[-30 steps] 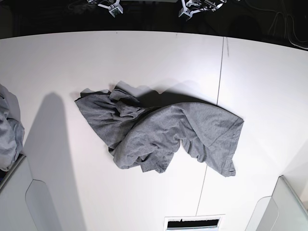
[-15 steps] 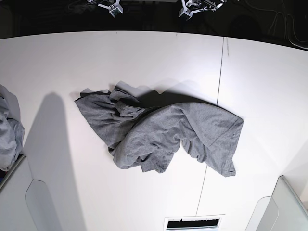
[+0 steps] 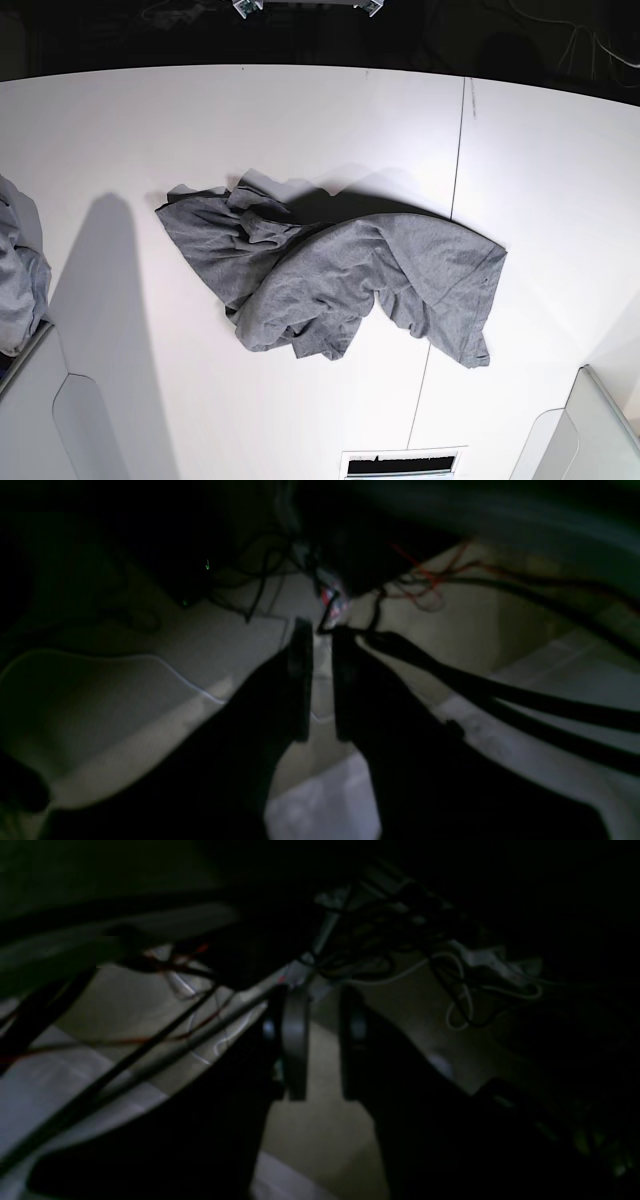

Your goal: Layout the t-shirt on the table in an organized manner, then fold the t-shirt properly

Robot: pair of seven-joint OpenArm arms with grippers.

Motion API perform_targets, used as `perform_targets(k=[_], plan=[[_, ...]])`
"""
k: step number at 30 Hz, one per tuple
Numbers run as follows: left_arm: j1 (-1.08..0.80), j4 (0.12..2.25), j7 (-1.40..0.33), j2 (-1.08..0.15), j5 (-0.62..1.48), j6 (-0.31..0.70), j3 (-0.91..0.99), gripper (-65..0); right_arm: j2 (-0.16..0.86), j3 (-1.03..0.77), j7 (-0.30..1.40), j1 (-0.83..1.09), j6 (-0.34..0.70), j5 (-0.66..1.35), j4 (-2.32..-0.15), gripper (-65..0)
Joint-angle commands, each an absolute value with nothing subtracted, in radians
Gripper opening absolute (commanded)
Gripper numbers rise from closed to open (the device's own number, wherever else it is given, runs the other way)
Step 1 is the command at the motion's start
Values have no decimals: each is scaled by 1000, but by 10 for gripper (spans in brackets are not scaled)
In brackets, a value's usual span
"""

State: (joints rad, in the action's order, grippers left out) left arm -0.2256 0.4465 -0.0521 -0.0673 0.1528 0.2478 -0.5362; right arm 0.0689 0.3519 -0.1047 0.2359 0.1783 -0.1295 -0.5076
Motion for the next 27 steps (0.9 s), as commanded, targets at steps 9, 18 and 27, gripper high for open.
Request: perform_targets(k=[9, 18, 27], plan=[[-413, 777, -49, -93, 155, 204, -361, -570, 155, 354, -117, 499, 184, -123, -944, -552], [-632, 1238, -53, -181, 156, 205, -167, -570, 281, 354, -100, 675, 183, -78, -1340, -552], [-828, 1674, -95, -263, 161, 205, -58, -570, 366, 354, -68, 740, 182, -66, -1616, -552]])
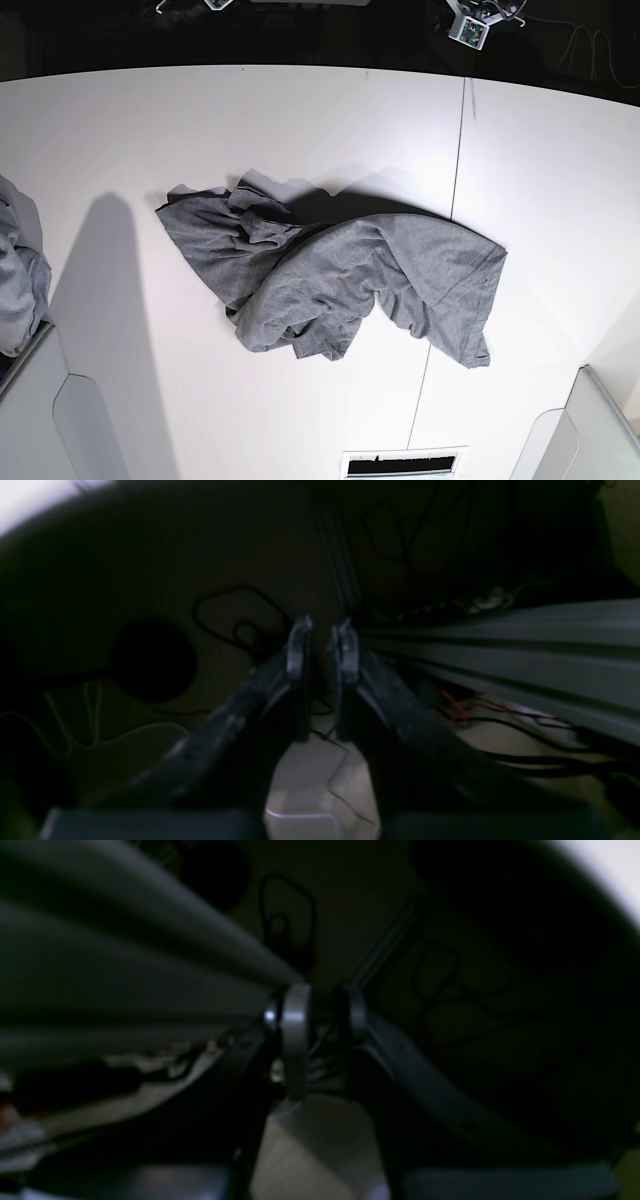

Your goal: Layout the t-shirt on the table in an organized manner, then fold the t-shirt properly

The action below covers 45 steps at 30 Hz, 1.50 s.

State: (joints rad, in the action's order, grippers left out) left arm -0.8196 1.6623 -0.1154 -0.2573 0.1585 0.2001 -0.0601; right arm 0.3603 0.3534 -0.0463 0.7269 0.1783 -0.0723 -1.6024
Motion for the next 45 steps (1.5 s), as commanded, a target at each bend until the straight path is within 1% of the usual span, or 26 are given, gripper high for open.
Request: perform_targets(k=[1, 5, 7, 10, 11, 13, 17, 18, 19, 22, 23, 24, 29, 33, 36, 39, 41, 42, 43, 44, 45], plan=[[-841, 1721, -119, -269, 161, 205, -46, -570, 371, 354, -65, 740, 182, -66, -1644, -552], [-867, 1894, -207, -299, 176, 204, 15, -570, 382, 353, -63, 724, 178, -55, -1745, -552], [-864, 1965, -215, -328, 200, 204, 49, -569, 382, 353, -63, 696, 175, -31, -1787, -550], [-841, 2045, -214, -389, 250, 202, 91, -567, 380, 353, -63, 630, 134, -15, -1818, -550], [-822, 2055, -214, -415, 266, 202, 98, -553, 376, 353, -59, 597, 112, -15, -1817, -550], [-764, 2053, -215, -469, 286, 202, 99, -502, 359, 342, 4, 524, 66, -19, -1814, -550], [-620, 2014, -214, -554, 300, 202, 99, -348, 299, 273, 189, 377, 50, -18, -1811, -547], [-579, 1998, -214, -567, 300, 202, 98, -325, 282, 251, 220, 348, 52, -16, -1809, -527], [-537, 1975, -214, -576, 300, 202, 95, -316, 265, 229, 240, 322, 55, -7, -1805, -491], [-402, 1877, -215, -585, 307, 214, 54, -317, 220, 169, 265, 266, 57, 31, -1768, -361], [-356, 1832, -214, -585, 314, 224, 31, -317, 205, 150, 266, 248, 54, 31, -1748, -330], [-310, 1783, -214, -584, 327, 225, 4, -317, 190, 130, 266, 230, 45, 31, -1726, -313], [-107, 1534, -206, -563, 348, 224, -121, -316, 132, -3, 266, 143, 10, 71, -1604, -307], [11, 1390, -202, -533, 348, 225, -149, -316, 110, -110, 267, 91, 31, 116, -1525, -307], [76, 1288, -191, -503, 348, 230, -150, -316, 107, -138, 270, 73, 37, 124, -1473, -307], [136, 1176, -176, -474, 348, 307, -150, -317, 107, -136, 270, 57, 104, 137, -1414, -307], [168, 1119, -176, -453, 348, 357, -154, -317, 107, -136, 270, 39, 125, 167, -1375, -307], [179, 1098, -176, -445, 348, 364, -157, -317, 107, -136, 270, 28, 143, 178, -1359, -308], [184, 1084, -175, -437, 348, 364, -163, -323, 107, -136, 269, 20, 163, 185, -1343, -308], [185, 1080, -173, -432, 347, 363, -166, -350, 105, -136, 270, 11, 178, 185, -1330, -310], [184, 1080, -173, -429, 347, 363, -170, -411, 101, -136, 269, 4, 184, 183, -1320, -311]])
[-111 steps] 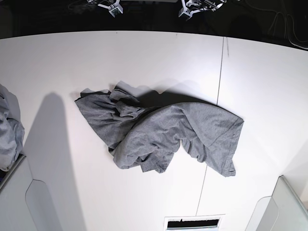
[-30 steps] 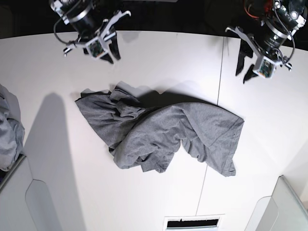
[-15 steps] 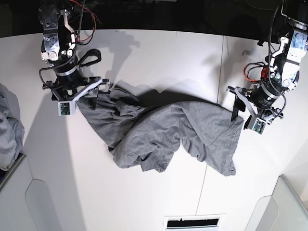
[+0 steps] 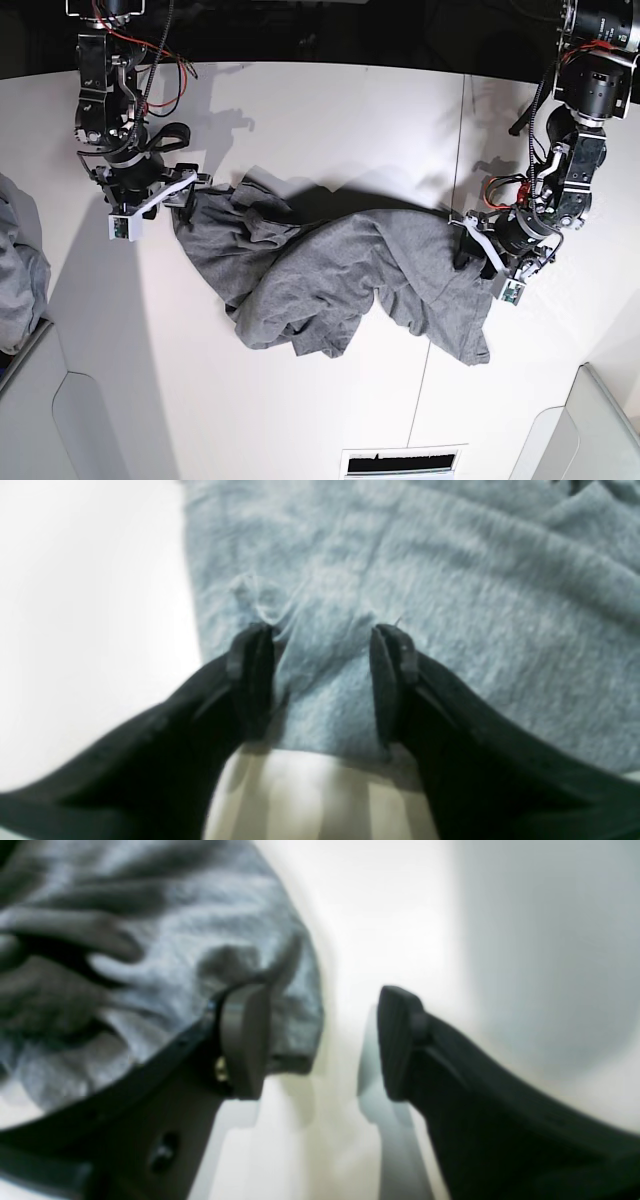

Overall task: Layout the t-shirt on the table in an organized manner, then fold the t-shirt properly
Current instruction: 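Lower both grippers and grasp opposite ends of the grey t-shirt, then lift the shirt and pull the grippers apart to stretch it, then release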

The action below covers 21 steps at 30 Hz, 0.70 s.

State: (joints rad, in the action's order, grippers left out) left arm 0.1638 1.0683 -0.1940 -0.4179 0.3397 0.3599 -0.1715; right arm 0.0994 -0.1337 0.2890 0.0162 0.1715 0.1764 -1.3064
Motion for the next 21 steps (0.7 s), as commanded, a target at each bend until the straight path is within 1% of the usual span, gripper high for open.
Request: perform_targets(k=[1, 2, 3, 5, 6, 10, 15, 18, 21], plan=[[182, 1080, -173, -430, 347, 364, -173, -497, 97, -136, 269, -2, 184, 183, -1315, -332], [182, 1080, -174, -430, 346, 363, -176, -591, 94, -136, 269, -6, 184, 183, -1315, -379], [182, 1080, -174, -435, 342, 363, -176, -650, 92, -136, 266, -9, 189, 183, -1315, -449], [186, 1082, -172, -457, 341, 356, -176, -650, 89, -136, 254, -20, 216, 183, -1315, -631], [191, 1087, -171, -472, 345, 343, -176, -650, 89, -136, 252, -27, 222, 173, -1315, -650], [205, 1136, -173, -559, 373, 318, -175, -650, 102, -146, 251, -59, 240, 93, -1319, -650], [202, 1230, -185, -669, 434, 318, -170, -650, 133, -213, 257, -57, 244, 94, -1399, -650], [202, 1288, -197, -713, 483, 318, -128, -650, 148, -267, 270, -58, 273, 98, -1462, -650], [202, 1376, -257, -728, 534, 335, -53, -650, 171, -313, 308, -57, 291, 131, -1511, -650]])
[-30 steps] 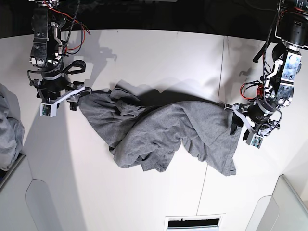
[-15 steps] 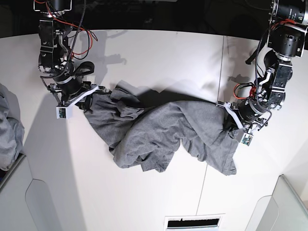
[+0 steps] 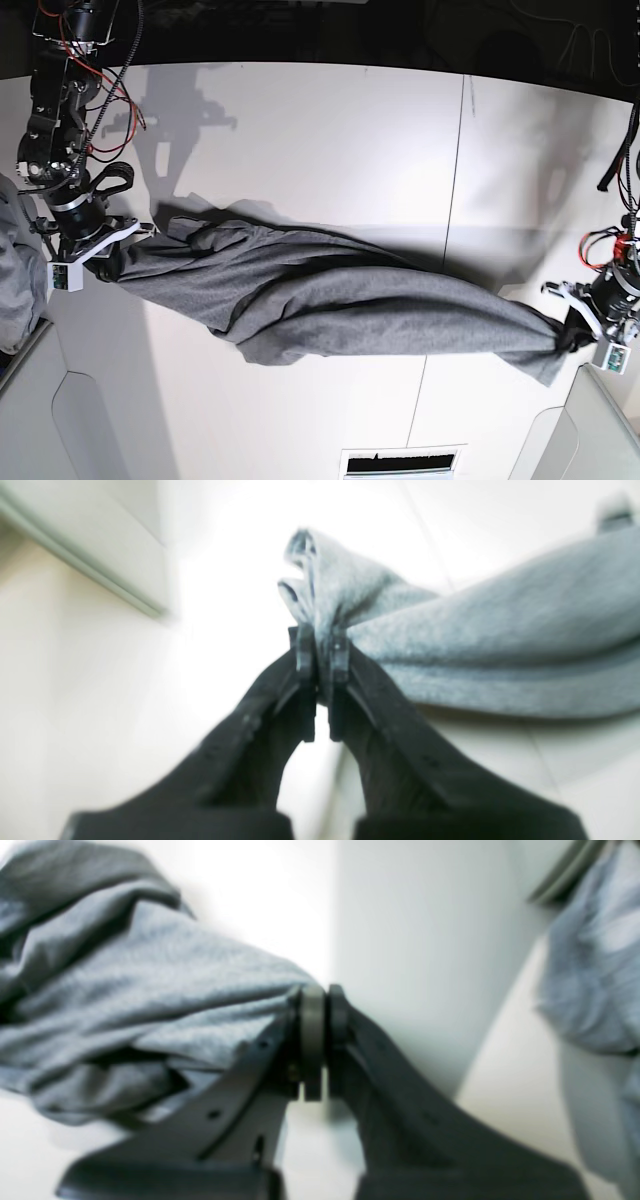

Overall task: Layout the t-shirt on the table in an organized manner, then fold the t-shirt properly
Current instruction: 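Lift the shirt and pull the grippers apart to stretch it, then release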

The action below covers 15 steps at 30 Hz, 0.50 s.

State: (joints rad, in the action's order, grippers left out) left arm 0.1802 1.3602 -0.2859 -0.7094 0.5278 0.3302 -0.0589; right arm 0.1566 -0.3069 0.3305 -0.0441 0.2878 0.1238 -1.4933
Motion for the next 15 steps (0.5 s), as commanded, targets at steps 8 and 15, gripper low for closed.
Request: perform_targets(k=[8, 15], plan=[[202, 1592, -372, -730, 633, 378, 89, -650, 205, -368, 403, -54, 366, 218, -1591, -650], [202, 1693, -425, -752, 696, 378, 224, -650, 205, -412, 462, -52, 398, 267, -1656, -650]])
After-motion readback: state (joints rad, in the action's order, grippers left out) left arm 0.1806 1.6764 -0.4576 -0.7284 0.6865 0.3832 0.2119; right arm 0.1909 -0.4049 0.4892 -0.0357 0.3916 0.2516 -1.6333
